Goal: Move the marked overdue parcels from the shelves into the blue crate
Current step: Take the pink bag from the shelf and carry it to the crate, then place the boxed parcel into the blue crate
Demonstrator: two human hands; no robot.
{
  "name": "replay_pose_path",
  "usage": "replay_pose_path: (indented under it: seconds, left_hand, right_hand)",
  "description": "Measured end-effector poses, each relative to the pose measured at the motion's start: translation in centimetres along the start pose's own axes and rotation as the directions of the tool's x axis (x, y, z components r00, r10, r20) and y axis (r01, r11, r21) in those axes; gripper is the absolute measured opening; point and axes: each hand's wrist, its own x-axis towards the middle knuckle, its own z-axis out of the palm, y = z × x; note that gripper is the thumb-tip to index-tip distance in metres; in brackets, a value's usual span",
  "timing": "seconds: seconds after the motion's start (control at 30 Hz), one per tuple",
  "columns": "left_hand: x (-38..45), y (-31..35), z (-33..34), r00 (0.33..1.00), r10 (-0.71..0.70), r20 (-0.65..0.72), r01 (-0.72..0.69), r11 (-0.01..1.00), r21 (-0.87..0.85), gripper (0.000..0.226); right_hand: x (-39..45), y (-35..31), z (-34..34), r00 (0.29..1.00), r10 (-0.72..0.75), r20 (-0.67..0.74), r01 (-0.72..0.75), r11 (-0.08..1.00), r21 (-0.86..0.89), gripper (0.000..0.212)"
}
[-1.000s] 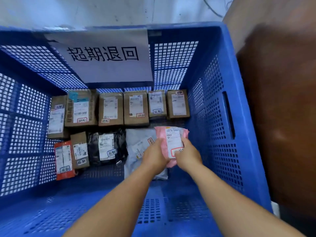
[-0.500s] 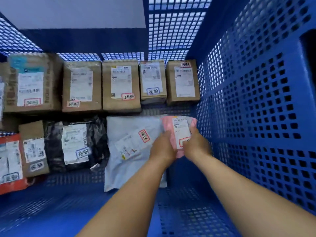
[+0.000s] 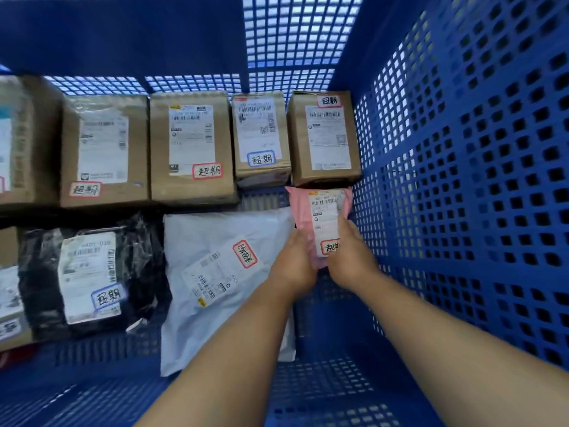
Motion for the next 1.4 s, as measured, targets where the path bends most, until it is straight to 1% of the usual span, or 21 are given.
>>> replay_pose_path:
  seconds: [0.07, 0.13, 0.2, 0.27, 0.33, 0.43, 0.5, 0.6, 0.73, 0.83, 0.97, 1.07, 1.13, 1.23, 1.4]
  left_hand:
    - [-0.9, 0.9, -1.0, 1.000, -0.010, -0.028, 0.010, 1.000, 0.004, 0.052]
    - [-2.4, 2.5, -2.6, 0.999, -0.011, -0.049, 0.013, 0.999, 0.034, 0.052]
    - [-4.7, 4.7, -4.7, 0.998, -0.013, -0.065, 0.019, 0.996, 0.082, 0.057]
    - [-7.3, 6.9, -7.1, 0.997, -0.030, -0.071, 0.040, 0.990, 0.138, 0.056]
    - [-10.4, 9.0, -9.4, 0.997, -0.016, -0.076, 0.030, 0.980, 0.197, 0.055]
    - [-15.2, 11.6, -12.3, 0.996, -0.030, -0.083, 0.053, 0.956, 0.289, 0.066]
    - [-18.3, 13.4, -13.9, 0.993, -0.067, -0.097, 0.093, 0.949, 0.300, 0.070]
    - [-23.0, 16.3, -15.7, 0.988, -0.061, -0.139, 0.099, 0.952, 0.289, 0.069]
    - [-29.2, 20.0, -17.4, 0.981, -0.020, -0.193, 0.075, 0.955, 0.287, 0.070]
    - [-33.6, 22.1, -18.1, 0.976, 0.041, -0.212, 0.027, 0.950, 0.311, 0.070]
    - [-40.1, 24.6, -18.6, 0.976, 0.146, -0.163, -0.075, 0.923, 0.378, 0.070]
    - [-44.5, 25.9, -18.5, 0.967, 0.229, -0.115, -0.153, 0.876, 0.457, 0.073]
    - [-47.2, 26.6, -18.2, 0.963, 0.256, -0.077, -0.187, 0.851, 0.491, 0.075]
    - [-50.4, 27.7, -17.0, 0.957, 0.289, -0.018, -0.235, 0.814, 0.530, 0.076]
    - [-53.7, 30.2, -13.0, 0.928, 0.360, 0.098, -0.341, 0.712, 0.613, 0.079]
  right_hand:
    - [-1.2, -0.4, -0.9, 1.000, -0.001, -0.006, 0.001, 0.999, 0.043, 0.080]
    - [-2.9, -1.4, -2.1, 0.999, 0.001, -0.040, 0.002, 0.998, 0.069, 0.072]
    - [-5.1, -3.0, -3.5, 0.997, 0.024, -0.076, -0.020, 0.999, 0.046, 0.066]
    - [-7.6, -4.9, -5.1, 0.995, 0.028, -0.092, -0.027, 1.000, 0.011, 0.064]
    - [-10.5, -7.1, -6.8, 0.996, -0.016, -0.085, 0.014, 0.999, -0.029, 0.065]
    - [-15.2, -10.7, -10.2, 0.997, -0.056, -0.060, 0.051, 0.996, -0.077, 0.066]
    - [-18.4, -13.1, -12.6, 0.995, -0.082, -0.051, 0.077, 0.991, -0.109, 0.067]
    - [-23.1, -15.8, -16.0, 0.993, -0.104, -0.059, 0.095, 0.986, -0.137, 0.070]
    - [-29.3, -18.2, -20.0, 0.984, -0.145, -0.104, 0.133, 0.984, -0.120, 0.071]
    - [-33.9, -19.0, -22.1, 0.979, -0.133, -0.156, 0.118, 0.988, -0.101, 0.072]
    - [-41.2, -19.0, -23.1, 0.969, -0.076, -0.236, 0.070, 0.997, -0.034, 0.073]
    - [-46.7, -18.2, -23.2, 0.956, -0.021, -0.293, 0.023, 1.000, 0.003, 0.074]
    - [-50.0, -17.5, -23.3, 0.948, 0.022, -0.319, -0.017, 1.000, 0.019, 0.076]
    - [-54.3, -16.1, -23.8, 0.924, 0.089, -0.372, -0.070, 0.995, 0.065, 0.076]
    - [-60.1, -12.4, -25.2, 0.865, 0.205, -0.457, -0.141, 0.975, 0.171, 0.075]
